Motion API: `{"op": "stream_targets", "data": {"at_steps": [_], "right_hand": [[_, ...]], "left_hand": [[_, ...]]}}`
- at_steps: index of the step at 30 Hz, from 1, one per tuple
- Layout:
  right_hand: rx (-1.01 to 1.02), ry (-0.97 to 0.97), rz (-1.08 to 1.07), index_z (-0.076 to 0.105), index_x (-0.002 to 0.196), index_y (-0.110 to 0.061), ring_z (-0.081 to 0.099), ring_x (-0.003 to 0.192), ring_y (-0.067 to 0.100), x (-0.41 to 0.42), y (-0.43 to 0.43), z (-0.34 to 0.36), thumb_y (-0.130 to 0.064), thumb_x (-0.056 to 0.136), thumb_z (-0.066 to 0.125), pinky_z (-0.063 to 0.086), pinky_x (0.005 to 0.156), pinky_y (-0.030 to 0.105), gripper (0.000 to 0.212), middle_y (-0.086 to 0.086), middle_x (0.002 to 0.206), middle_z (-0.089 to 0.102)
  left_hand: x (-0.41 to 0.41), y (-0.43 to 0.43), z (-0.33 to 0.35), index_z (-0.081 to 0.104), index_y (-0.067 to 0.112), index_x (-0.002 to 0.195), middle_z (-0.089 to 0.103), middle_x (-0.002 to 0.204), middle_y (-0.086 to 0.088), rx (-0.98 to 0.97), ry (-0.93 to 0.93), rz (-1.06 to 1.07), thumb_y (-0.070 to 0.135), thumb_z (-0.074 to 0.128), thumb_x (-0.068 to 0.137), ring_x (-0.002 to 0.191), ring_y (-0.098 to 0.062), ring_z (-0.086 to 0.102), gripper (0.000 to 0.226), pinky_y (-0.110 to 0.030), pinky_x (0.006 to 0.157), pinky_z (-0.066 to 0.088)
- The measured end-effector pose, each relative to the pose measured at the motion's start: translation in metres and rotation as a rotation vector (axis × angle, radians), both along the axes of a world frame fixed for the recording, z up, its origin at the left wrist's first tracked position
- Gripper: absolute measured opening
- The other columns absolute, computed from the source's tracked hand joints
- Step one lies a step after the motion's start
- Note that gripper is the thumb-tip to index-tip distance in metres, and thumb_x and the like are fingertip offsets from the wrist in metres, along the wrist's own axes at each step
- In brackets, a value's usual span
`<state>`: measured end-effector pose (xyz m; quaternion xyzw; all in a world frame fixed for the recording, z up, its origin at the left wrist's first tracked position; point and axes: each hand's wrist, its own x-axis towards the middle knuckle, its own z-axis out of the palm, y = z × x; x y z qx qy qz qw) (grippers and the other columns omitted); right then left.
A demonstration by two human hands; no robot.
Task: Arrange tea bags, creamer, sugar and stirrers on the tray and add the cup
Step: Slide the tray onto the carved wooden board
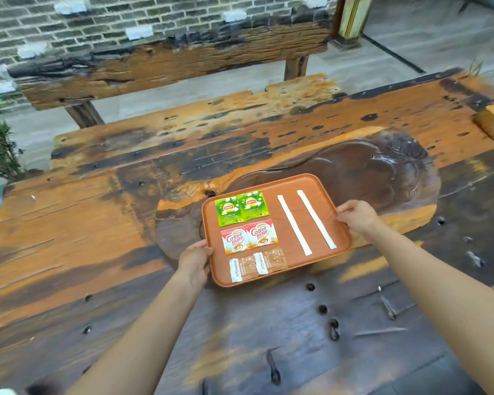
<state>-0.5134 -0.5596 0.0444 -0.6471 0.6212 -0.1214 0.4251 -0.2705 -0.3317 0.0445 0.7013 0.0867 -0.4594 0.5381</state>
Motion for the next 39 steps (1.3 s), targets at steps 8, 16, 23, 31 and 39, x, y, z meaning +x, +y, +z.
{"op": "stream_targets", "data": {"at_steps": [8, 16, 23, 31, 39], "right_hand": [[0.042, 0.000, -0.015, 0.062, 0.087, -0.008, 0.056, 0.075, 0.025, -0.028, -0.079, -0.012, 0.002, 0.082, 0.058, 0.049, 0.069, 0.037, 0.013, 0.013, 0.082, 0.060], [0.049, 0.099, -0.029, 0.063, 0.092, -0.011, 0.058, 0.082, 0.029, -0.040, -0.122, -0.035, -0.005, 0.085, 0.058, 0.051, 0.073, 0.039, 0.010, 0.012, 0.089, 0.062], [0.024, 0.115, -0.050, 0.068, 0.100, -0.005, 0.061, 0.100, 0.031, -0.043, -0.139, -0.057, -0.006, 0.084, 0.061, 0.049, 0.089, 0.037, 0.017, 0.016, 0.107, 0.068], [0.000, 0.058, -0.118, 0.070, 0.102, -0.005, 0.063, 0.099, 0.030, -0.028, -0.147, -0.065, -0.007, 0.085, 0.062, 0.049, 0.086, 0.033, 0.019, 0.017, 0.106, 0.070], [-0.040, 0.134, -0.142, 0.070, 0.104, -0.010, 0.063, 0.102, 0.031, -0.016, -0.153, -0.064, -0.008, 0.086, 0.061, 0.050, 0.090, 0.035, 0.021, 0.016, 0.113, 0.068]], "left_hand": [[-0.019, -0.080, -0.017, 0.051, -0.004, 0.124, 0.063, 0.108, -0.018, 0.026, -0.058, -0.060, -0.014, 0.035, 0.089, 0.085, -0.025, 0.060, 0.040, -0.029, 0.070, 0.049], [-0.030, -0.131, -0.038, 0.054, -0.002, 0.122, 0.064, 0.119, -0.019, 0.089, -0.102, -0.082, -0.016, 0.037, 0.088, 0.100, -0.027, 0.062, 0.040, -0.033, 0.077, 0.051], [-0.034, -0.142, -0.057, 0.054, 0.000, 0.124, 0.067, 0.113, -0.017, 0.116, -0.139, -0.094, -0.014, 0.043, 0.087, 0.090, -0.022, 0.062, 0.041, -0.029, 0.070, 0.050], [-0.023, -0.149, -0.068, 0.054, 0.002, 0.126, 0.068, 0.112, -0.018, 0.099, -0.234, -0.145, -0.010, 0.046, 0.088, 0.095, -0.025, 0.063, 0.040, -0.040, 0.093, 0.051], [-0.016, -0.154, -0.074, 0.057, 0.008, 0.124, 0.070, 0.095, -0.012, 0.157, -0.295, -0.204, -0.004, 0.050, 0.087, 0.099, -0.024, 0.064, 0.040, -0.042, 0.095, 0.051]]}}
